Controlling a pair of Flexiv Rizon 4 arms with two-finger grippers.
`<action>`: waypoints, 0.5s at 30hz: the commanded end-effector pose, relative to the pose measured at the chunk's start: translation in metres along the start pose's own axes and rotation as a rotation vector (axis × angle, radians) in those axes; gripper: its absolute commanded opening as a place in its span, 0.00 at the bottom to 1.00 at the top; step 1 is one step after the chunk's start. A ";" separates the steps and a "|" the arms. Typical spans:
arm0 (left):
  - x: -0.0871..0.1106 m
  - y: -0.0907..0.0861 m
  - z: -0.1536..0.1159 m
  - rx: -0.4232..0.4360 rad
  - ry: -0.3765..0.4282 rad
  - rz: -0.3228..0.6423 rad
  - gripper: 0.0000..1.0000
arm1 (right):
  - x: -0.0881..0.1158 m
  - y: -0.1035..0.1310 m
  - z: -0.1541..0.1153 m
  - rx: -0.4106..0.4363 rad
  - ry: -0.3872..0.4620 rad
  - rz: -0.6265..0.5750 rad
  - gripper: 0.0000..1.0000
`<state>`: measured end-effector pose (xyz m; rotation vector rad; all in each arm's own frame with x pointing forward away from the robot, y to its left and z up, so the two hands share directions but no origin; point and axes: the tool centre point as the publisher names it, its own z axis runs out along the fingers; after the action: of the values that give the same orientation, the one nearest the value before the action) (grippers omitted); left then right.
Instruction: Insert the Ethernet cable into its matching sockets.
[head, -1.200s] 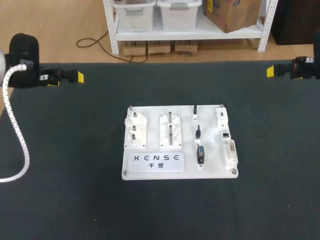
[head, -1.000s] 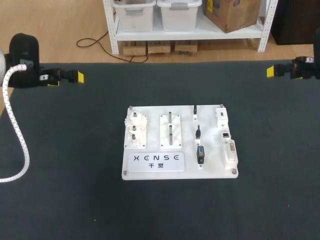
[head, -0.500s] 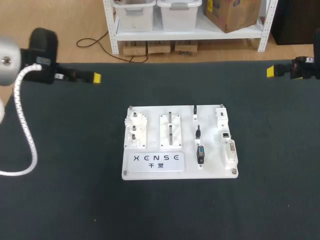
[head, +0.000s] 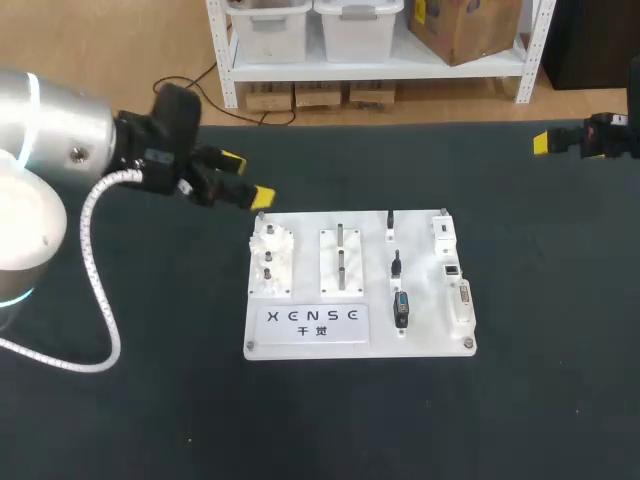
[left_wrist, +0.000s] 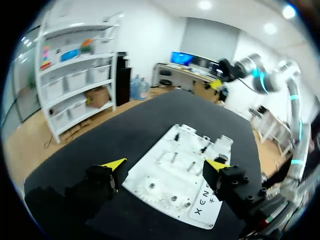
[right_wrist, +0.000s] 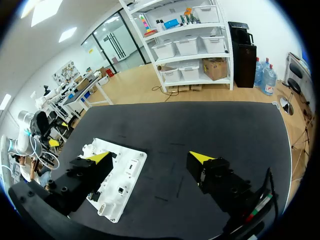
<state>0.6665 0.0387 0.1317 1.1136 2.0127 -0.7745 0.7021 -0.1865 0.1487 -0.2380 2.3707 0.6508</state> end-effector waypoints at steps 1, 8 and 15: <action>0.007 -0.008 0.007 0.434 -0.203 0.491 1.00 | 0.000 0.001 -0.001 0.003 0.000 0.000 1.00; 0.013 -0.026 0.026 0.455 -0.201 0.537 1.00 | 0.000 0.001 -0.001 0.003 0.000 0.000 1.00; 0.019 -0.045 0.043 0.420 -0.130 0.541 1.00 | 0.000 0.001 -0.001 0.003 0.000 0.000 1.00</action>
<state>0.6259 -0.0013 0.1058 1.5881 1.5061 -0.9068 0.7021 -0.1865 0.1487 -0.2380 2.3708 0.6508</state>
